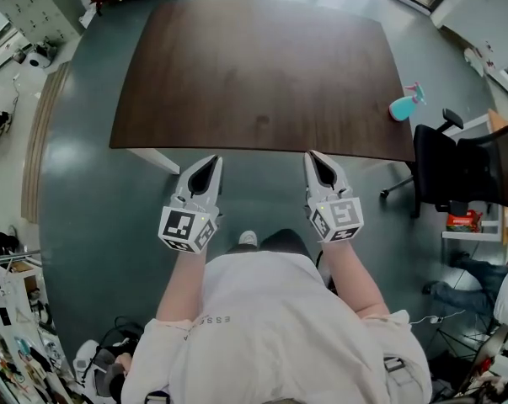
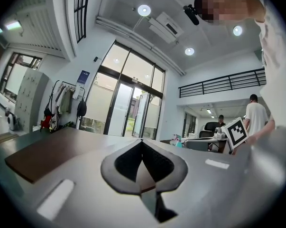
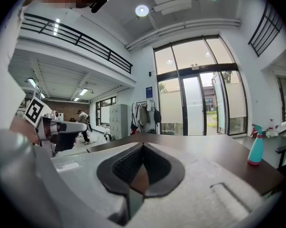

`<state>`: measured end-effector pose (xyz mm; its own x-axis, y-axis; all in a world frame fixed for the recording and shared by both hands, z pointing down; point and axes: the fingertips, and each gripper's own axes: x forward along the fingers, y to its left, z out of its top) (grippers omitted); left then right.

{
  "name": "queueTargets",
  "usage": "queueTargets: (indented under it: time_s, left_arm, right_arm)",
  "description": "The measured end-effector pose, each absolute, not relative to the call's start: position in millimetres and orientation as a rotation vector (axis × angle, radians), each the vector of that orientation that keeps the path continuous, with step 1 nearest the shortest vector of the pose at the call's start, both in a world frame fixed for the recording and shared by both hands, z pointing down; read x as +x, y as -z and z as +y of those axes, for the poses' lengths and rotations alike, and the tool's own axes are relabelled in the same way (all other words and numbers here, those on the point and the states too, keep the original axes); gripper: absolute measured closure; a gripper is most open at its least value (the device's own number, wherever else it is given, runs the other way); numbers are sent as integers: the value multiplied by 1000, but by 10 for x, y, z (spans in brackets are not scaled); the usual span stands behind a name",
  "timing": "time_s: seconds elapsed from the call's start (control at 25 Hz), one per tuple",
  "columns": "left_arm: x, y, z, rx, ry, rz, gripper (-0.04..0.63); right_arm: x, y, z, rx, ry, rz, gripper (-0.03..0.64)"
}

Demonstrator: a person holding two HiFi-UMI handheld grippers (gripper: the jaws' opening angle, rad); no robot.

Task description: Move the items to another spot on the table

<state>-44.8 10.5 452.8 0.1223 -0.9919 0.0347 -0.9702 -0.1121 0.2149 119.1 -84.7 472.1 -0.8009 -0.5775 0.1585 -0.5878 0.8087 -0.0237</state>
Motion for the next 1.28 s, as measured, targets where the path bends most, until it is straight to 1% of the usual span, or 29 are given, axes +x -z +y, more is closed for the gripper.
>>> queueTargets:
  time_s: [0.48,0.92,1.28]
  left_arm:
    - [-294,-4432,281,2282,154,-1915,588]
    - [-154,-4394,258,2297,169,-1883,588]
    - [-236,-4421,322,2275,158,-1901,588]
  right_arm:
    - [1200,-4710,-513,911,-94,-2851,629]
    - [1255,-4705,-515,873,-79,-2843,629]
    - [1229,-4751,-454,864,-49,-2814,629]
